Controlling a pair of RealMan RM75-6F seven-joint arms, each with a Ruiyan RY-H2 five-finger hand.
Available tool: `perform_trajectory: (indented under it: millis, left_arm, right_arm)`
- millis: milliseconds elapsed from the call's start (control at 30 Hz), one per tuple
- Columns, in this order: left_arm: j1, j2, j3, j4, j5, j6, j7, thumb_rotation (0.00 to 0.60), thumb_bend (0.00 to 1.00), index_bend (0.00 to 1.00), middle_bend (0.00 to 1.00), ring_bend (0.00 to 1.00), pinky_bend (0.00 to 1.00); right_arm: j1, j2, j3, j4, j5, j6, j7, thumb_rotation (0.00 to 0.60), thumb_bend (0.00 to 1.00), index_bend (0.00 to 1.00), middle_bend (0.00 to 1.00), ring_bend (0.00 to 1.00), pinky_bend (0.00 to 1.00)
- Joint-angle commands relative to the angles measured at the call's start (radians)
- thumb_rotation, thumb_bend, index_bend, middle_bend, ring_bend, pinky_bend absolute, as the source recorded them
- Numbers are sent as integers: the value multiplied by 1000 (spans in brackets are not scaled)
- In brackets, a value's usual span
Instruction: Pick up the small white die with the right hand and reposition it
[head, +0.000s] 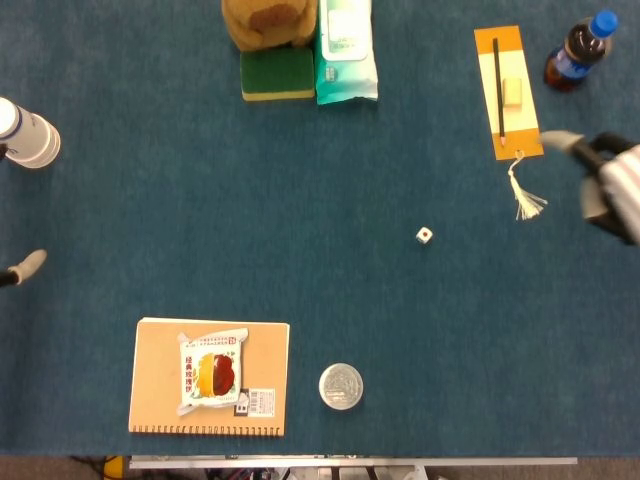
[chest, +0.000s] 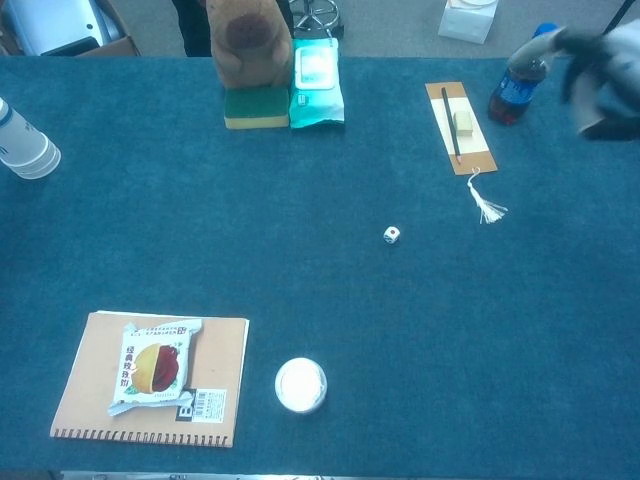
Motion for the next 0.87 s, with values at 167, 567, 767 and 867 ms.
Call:
perform_trajectory:
  millis: [167, 567, 767, 867]
  left_arm:
    - [-73, 21, -36, -34, 49, -19, 36, 600, 38, 0, 0, 0, 200]
    - [-168, 23, -49, -34, 43, -119, 41, 600, 39, 0, 0, 0, 200]
    - [-182, 17, -43, -31, 22, -141, 28, 600, 38, 0, 0, 0, 200]
    - [-183, 9, -32, -34, 17, -149, 39, 600, 38, 0, 0, 0, 200]
  right_arm:
    - [-249, -39, 23, 87, -121, 308, 33, 600, 500, 290, 470, 385, 666]
    - [-445, -117, 32, 146, -57, 388, 37, 600, 250, 305, 458, 366, 634]
    - [-461, -118, 68, 161, -28, 349, 91, 600, 250, 311, 458, 363, 633]
    - [-447, -120, 85, 179, -28, 301, 117, 600, 249, 311, 458, 362, 633]
